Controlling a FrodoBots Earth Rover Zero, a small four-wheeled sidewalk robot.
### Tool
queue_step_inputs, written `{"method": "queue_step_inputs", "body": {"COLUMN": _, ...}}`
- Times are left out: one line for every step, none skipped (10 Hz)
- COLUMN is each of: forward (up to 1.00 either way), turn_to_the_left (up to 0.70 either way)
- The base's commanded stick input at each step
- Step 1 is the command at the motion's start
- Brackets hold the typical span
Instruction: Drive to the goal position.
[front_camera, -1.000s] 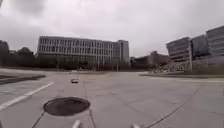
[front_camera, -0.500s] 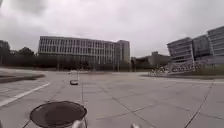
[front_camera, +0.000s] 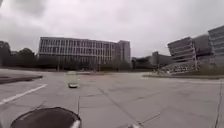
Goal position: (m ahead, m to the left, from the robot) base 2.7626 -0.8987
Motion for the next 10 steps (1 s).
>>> {"method": "queue_step_inputs", "body": {"forward": 0.10, "turn_to_the_left": 0.00}}
{"method": "queue_step_inputs", "body": {"forward": 0.10, "turn_to_the_left": 0.00}}
{"method": "queue_step_inputs", "body": {"forward": 0.10, "turn_to_the_left": 0.00}}
{"method": "queue_step_inputs", "body": {"forward": 0.10, "turn_to_the_left": 0.00}}
{"method": "queue_step_inputs", "body": {"forward": 0.07, "turn_to_the_left": 0.00}}
{"method": "queue_step_inputs", "body": {"forward": 0.07, "turn_to_the_left": 0.00}}
{"method": "queue_step_inputs", "body": {"forward": 0.12, "turn_to_the_left": 0.00}}
{"method": "queue_step_inputs", "body": {"forward": 0.42, "turn_to_the_left": 0.00}}
{"method": "queue_step_inputs", "body": {"forward": 0.70, "turn_to_the_left": 0.00}}
{"method": "queue_step_inputs", "body": {"forward": 0.70, "turn_to_the_left": 0.00}}
